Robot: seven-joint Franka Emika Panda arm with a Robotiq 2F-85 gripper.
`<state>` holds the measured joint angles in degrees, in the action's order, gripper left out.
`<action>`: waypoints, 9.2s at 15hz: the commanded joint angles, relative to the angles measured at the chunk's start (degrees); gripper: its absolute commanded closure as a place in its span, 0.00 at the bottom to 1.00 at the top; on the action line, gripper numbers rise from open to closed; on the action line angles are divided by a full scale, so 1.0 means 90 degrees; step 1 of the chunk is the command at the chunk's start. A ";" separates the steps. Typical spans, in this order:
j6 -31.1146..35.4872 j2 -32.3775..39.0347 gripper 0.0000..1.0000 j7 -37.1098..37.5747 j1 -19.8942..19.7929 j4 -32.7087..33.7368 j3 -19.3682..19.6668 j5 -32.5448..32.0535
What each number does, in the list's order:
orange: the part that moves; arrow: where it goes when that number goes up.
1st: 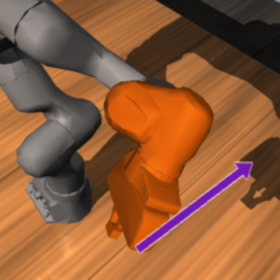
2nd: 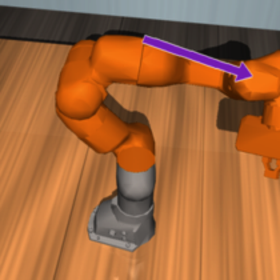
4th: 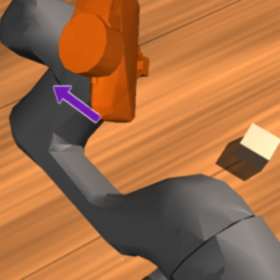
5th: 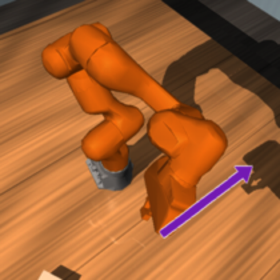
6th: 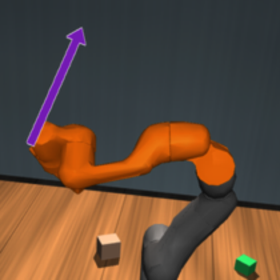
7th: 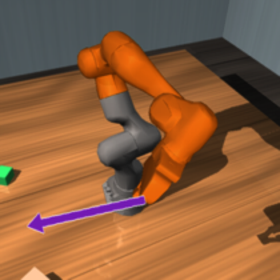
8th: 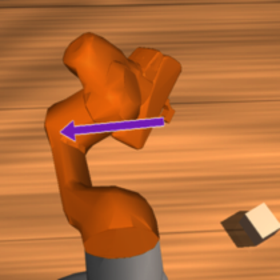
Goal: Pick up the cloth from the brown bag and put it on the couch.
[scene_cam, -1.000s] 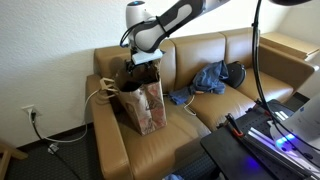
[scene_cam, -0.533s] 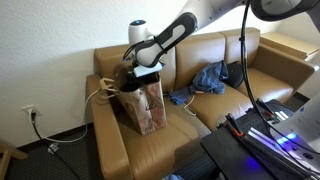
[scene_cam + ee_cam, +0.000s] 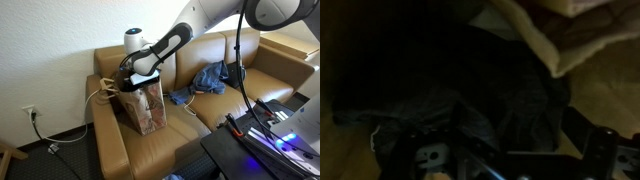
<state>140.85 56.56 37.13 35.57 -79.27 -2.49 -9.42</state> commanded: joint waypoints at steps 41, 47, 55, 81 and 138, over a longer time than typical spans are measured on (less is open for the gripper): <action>-0.0102 -0.0813 0.31 -0.0521 -0.0339 -0.0316 -0.0199 0.1152; -0.0531 -0.0360 0.00 -0.0237 -0.0029 -0.0099 0.0131 0.0579; -0.0291 -0.0218 0.00 -0.0083 -0.0039 -0.0151 0.0177 0.0569; -0.1128 0.1516 0.00 0.0292 -0.0123 0.2088 0.0515 0.0789; -0.2174 0.1066 1.00 0.2087 -0.0514 0.6666 0.0904 0.0354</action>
<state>120.63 70.61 51.47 31.96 -19.27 3.06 -4.15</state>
